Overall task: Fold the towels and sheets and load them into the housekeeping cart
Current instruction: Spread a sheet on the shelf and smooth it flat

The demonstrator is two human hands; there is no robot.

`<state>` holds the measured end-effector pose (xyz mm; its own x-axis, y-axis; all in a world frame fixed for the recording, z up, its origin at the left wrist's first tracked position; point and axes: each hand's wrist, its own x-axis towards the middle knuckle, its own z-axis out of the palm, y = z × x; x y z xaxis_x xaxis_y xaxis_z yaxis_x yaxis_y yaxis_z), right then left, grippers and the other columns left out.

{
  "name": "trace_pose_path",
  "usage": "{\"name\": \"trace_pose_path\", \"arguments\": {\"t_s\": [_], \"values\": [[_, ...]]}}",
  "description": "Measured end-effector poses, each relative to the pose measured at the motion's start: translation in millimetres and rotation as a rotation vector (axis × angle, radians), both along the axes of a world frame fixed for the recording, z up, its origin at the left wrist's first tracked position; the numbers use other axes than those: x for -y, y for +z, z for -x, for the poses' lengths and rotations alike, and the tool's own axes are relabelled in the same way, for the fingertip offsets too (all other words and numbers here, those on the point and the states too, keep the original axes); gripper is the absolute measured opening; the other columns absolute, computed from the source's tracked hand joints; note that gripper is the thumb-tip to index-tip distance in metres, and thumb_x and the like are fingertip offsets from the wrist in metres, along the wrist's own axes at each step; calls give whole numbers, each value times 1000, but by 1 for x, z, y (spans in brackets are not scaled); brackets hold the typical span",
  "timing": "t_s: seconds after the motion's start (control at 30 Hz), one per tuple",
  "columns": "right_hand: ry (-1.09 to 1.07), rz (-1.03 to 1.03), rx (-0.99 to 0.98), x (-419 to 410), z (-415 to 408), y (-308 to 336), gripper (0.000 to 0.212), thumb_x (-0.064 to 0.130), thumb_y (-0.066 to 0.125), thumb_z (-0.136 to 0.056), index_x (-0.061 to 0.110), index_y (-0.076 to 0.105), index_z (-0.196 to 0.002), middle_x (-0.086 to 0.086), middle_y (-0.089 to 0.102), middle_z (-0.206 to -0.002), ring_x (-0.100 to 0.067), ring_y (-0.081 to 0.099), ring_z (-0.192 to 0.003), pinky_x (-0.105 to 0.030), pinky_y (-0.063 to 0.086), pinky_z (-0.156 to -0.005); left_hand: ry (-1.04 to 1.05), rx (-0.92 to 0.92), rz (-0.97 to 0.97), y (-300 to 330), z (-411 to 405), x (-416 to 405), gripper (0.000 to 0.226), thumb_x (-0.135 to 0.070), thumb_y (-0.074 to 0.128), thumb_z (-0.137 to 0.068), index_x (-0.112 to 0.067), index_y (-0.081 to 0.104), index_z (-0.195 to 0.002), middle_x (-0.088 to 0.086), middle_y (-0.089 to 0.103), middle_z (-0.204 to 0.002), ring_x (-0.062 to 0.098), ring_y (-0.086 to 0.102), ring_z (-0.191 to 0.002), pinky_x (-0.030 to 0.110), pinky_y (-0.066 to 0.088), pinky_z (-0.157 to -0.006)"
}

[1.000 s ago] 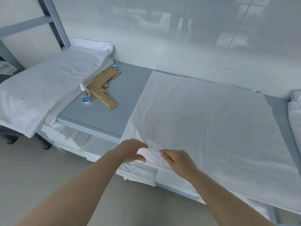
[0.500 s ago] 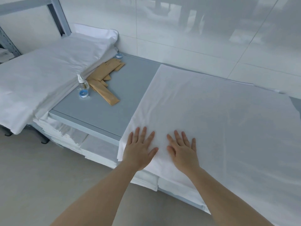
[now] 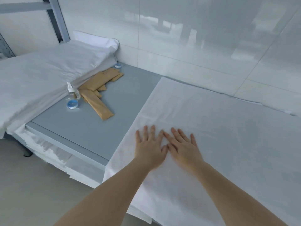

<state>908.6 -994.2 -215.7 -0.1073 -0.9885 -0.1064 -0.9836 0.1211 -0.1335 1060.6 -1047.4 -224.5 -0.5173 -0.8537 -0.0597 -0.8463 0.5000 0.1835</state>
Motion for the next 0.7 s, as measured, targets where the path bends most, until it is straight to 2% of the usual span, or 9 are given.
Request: {"name": "trace_pose_path", "arguments": {"t_s": [0.1,0.4,0.5,0.6,0.63,0.7], "values": [[-56,20,-17,41,22,-7,50,49,14,-99,53,-4,-146,19,-7,-159,-5,-9,-146,-46,-8,-118,-25,25,21,-6,26,47,67,-63,8,-91,-37,-7,-151,0,-15,-161,28,-20,-146,56,-16,-113],[-252,17,-63,116,110,-9,56,61,12,-95,49,0,-148,14,-7,-160,-10,-7,-147,-44,-5,-119,11,23,67,-11,74,150,74,-76,7,-83,-45,-3,-149,-7,-8,-162,28,-13,-148,62,-7,-111],[-406,-1,-51,117,151,-8,60,65,11,-93,46,1,-149,11,-6,-161,-12,-6,-147,-44,-4,-119,43,12,96,-10,86,166,73,-74,10,-84,-44,6,-150,-1,4,-162,29,-2,-148,62,1,-110],[-590,-11,-59,127,167,-7,62,62,12,-95,39,2,-151,5,-4,-161,-19,-4,-148,-50,-2,-118,70,2,193,-9,105,172,68,-68,13,-86,-38,19,-147,10,22,-152,35,16,-138,62,7,-108],[-592,-4,-68,135,165,-7,62,60,13,-96,36,3,-152,4,-3,-162,-20,-3,-148,-52,-1,-118,53,-16,209,-9,112,173,67,-66,13,-87,-37,20,-147,11,22,-151,36,16,-137,62,5,-109],[-467,32,-82,154,156,-9,60,57,15,-97,34,6,-152,8,0,-161,-17,-1,-148,-52,-2,-117,-28,-52,185,-12,130,179,66,-65,14,-89,-39,14,-150,11,13,-158,35,7,-144,62,-2,-111]]}}
